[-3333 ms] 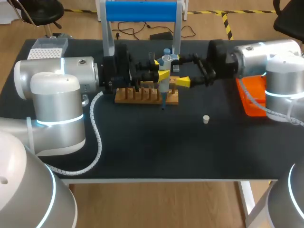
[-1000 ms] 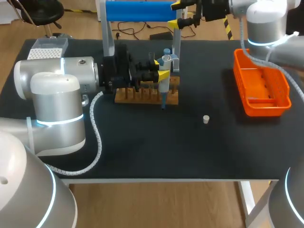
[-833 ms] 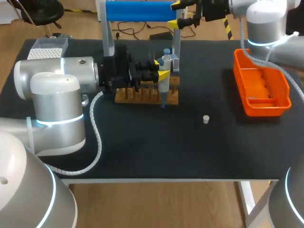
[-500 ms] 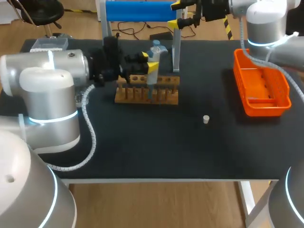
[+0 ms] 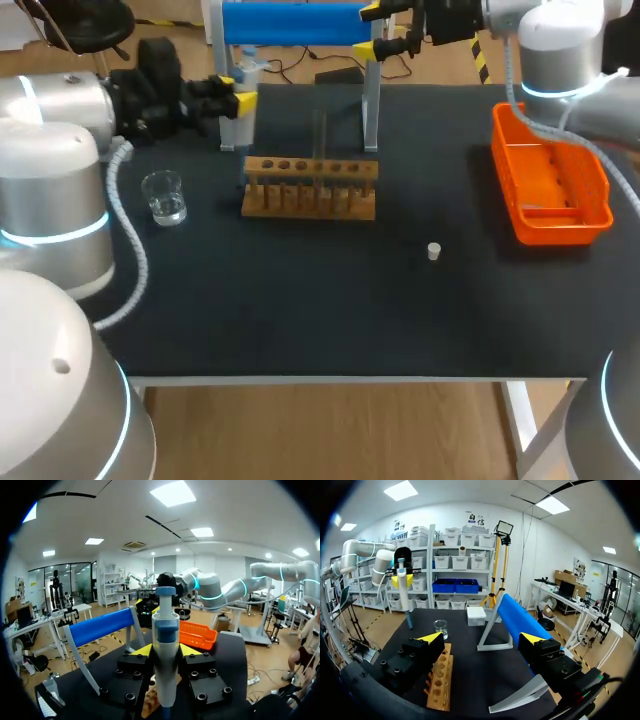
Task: Invert the test tube, pick up the pipette, mount the tip to pipette, aspirate from beaker and dispense into the tube, eject the tip, return the pipette, and cap with the stopper.
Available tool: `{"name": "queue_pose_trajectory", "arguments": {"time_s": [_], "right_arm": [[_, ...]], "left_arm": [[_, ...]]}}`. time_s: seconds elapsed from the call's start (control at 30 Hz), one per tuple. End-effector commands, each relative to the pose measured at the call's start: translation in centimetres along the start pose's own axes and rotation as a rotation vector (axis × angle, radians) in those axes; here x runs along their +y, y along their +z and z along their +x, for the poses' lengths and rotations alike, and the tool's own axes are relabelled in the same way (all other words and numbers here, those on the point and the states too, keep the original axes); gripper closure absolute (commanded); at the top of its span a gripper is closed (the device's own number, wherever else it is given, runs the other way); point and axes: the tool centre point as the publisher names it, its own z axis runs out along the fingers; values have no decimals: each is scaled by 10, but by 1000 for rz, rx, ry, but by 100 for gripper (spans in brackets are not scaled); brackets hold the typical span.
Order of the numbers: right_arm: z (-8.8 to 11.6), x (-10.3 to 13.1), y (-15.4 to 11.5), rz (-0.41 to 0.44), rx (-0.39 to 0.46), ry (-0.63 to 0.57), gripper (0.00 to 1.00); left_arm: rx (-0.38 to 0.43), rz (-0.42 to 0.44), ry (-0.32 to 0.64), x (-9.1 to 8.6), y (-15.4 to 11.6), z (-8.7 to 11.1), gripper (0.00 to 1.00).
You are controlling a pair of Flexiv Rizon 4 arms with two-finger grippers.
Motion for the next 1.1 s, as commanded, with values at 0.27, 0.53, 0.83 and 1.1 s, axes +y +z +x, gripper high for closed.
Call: {"name": "queue_pose_trajectory", "arguments": {"time_s": [0.27, 0.53, 0.83, 1.1], "right_arm": [[-1, 0, -1, 2, 4, 1, 0], [-1, 0, -1, 2, 4, 1, 0], [-1, 0, -1, 2, 4, 1, 0], [-1, 0, -1, 2, 4, 1, 0]], "left_arm": [[-19, -92, -53, -17, -10, -59, 100], [-151, -162, -168, -18, 13, -92, 100], [-292, -205, -227, -20, 35, -126, 100], [-349, -223, -217, -27, 55, -152, 100]]}}
